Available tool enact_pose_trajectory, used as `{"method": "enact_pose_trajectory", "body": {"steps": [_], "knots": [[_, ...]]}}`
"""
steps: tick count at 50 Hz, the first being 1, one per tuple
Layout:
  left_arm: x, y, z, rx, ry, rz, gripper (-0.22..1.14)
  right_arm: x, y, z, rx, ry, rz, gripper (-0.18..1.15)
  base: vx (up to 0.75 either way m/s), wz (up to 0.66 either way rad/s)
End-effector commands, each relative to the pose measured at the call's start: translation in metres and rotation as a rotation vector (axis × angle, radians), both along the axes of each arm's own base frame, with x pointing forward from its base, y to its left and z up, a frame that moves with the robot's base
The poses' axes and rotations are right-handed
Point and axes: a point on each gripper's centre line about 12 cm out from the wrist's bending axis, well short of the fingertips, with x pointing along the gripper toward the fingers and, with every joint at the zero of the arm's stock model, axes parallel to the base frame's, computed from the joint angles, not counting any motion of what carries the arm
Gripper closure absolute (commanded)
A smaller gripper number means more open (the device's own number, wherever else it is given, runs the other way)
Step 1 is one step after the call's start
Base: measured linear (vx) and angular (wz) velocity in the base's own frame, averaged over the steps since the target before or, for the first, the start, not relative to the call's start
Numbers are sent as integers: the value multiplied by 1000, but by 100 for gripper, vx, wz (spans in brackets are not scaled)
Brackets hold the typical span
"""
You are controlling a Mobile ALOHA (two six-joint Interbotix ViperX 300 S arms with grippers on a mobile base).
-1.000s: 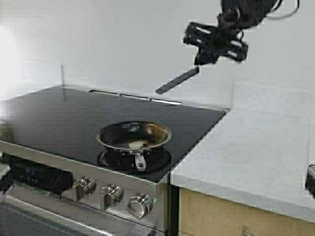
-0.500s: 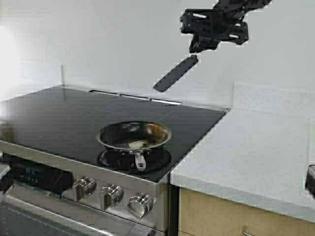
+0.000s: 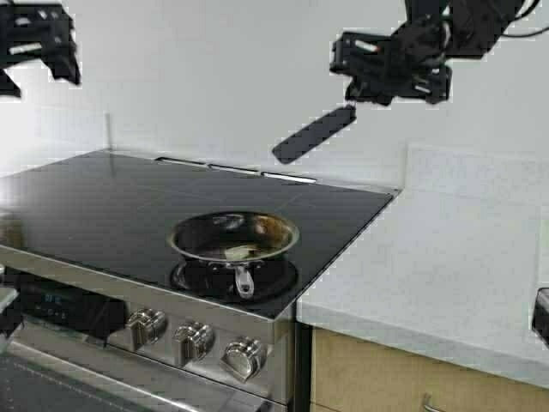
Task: Add oil to the pan and cook the shrimp and serve it
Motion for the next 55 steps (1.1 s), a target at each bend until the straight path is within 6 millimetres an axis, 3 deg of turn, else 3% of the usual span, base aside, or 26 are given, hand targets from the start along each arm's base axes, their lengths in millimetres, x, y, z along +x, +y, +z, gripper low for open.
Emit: {"method": "enact_pose_trajectory", "body": {"steps": [1, 8, 21, 40, 55], "knots": [[11, -11, -4, -10, -18, -34, -10, 5, 3, 6, 14, -32, -1, 90, 0, 0], [21, -26, -22, -37, 8, -67, -10, 5, 4, 3, 10, -27, 2, 90, 0, 0], [43, -53, -76, -84, 64, -126, -10, 5, 4, 2, -1, -11, 6, 90, 0, 0], [69, -89, -131, -245, 157, -242, -10, 6, 4, 2, -2, -3, 6, 90, 0, 0], [85, -120, -192, -501, 287, -327, -10, 7, 5, 4, 1, -6, 6, 90, 0, 0]]}}
